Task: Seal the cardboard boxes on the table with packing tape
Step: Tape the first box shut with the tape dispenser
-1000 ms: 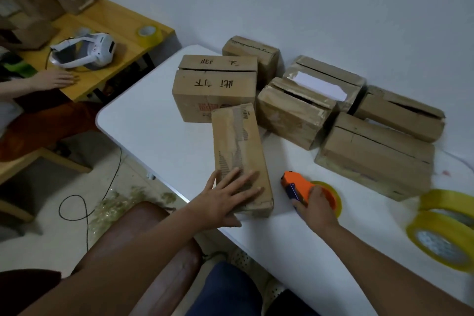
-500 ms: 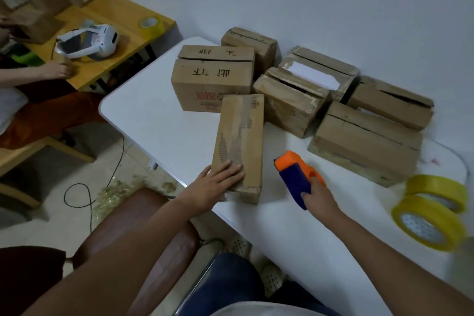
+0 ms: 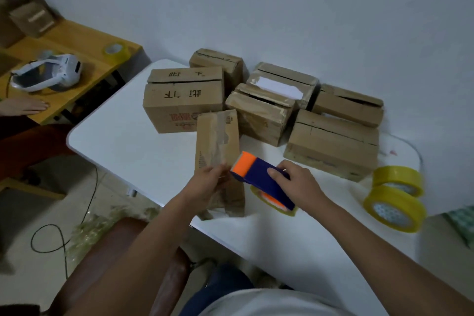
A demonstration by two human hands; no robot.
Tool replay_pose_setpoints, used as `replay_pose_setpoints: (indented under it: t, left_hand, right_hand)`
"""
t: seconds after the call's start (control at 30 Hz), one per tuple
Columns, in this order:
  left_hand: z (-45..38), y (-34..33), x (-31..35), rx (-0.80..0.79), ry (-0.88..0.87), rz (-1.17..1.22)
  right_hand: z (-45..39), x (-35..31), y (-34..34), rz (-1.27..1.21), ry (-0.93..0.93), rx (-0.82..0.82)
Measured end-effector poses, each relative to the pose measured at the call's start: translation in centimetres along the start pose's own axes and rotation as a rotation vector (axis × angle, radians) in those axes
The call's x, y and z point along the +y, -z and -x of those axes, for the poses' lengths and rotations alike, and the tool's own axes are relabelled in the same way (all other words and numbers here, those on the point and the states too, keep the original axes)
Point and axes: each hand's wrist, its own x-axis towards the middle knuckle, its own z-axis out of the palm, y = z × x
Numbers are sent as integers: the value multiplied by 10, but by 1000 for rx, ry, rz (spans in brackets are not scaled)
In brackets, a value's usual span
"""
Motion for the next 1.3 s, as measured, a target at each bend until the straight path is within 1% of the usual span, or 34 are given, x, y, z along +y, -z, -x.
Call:
replay_pose_setpoints:
  t: [0.07, 0.13, 0.3, 0.4, 0.67, 0.77, 0.9, 1.07, 1.1, 1.2, 1.23, 1.3]
  left_hand:
    - [1, 0, 10, -33, 53, 129]
    - [3, 4, 15, -47, 91, 206]
    - [5, 9, 22, -91, 84, 177]
    - [6, 8, 21, -77, 72, 164]
    - [19, 6, 13, 60, -59, 3]
    - [22, 4, 10, 111, -109, -54]
    - [23, 10, 7, 122, -101, -11]
    - [22, 22, 2, 155, -100, -26]
    - [23, 26, -1, 175, -106, -1]
    - [25, 52, -14, 311, -111, 45]
    - [26, 61, -20, 336, -102, 56]
    - [28, 70, -31, 316, -82, 101]
  right_hand:
    - [-4, -9, 1, 10, 14, -23]
    - [-6, -15, 1, 22, 24, -36]
    - [-8, -22, 4, 17, 27, -33]
    - [-6, -25, 4, 22, 33, -16]
    - [-3, -23, -4, 81, 65, -16]
    - [-5, -25, -1, 125, 74, -53]
    - [-15, -37, -1, 198, 77, -132]
    - [-23, -44, 0, 242, 90, -189]
    - [-22, -42, 2, 247, 90, -210]
    - [-19, -32, 9, 298, 106, -278]
    - [-19, -28, 12, 332, 120, -298]
    - [-19, -23, 16, 390, 136, -331]
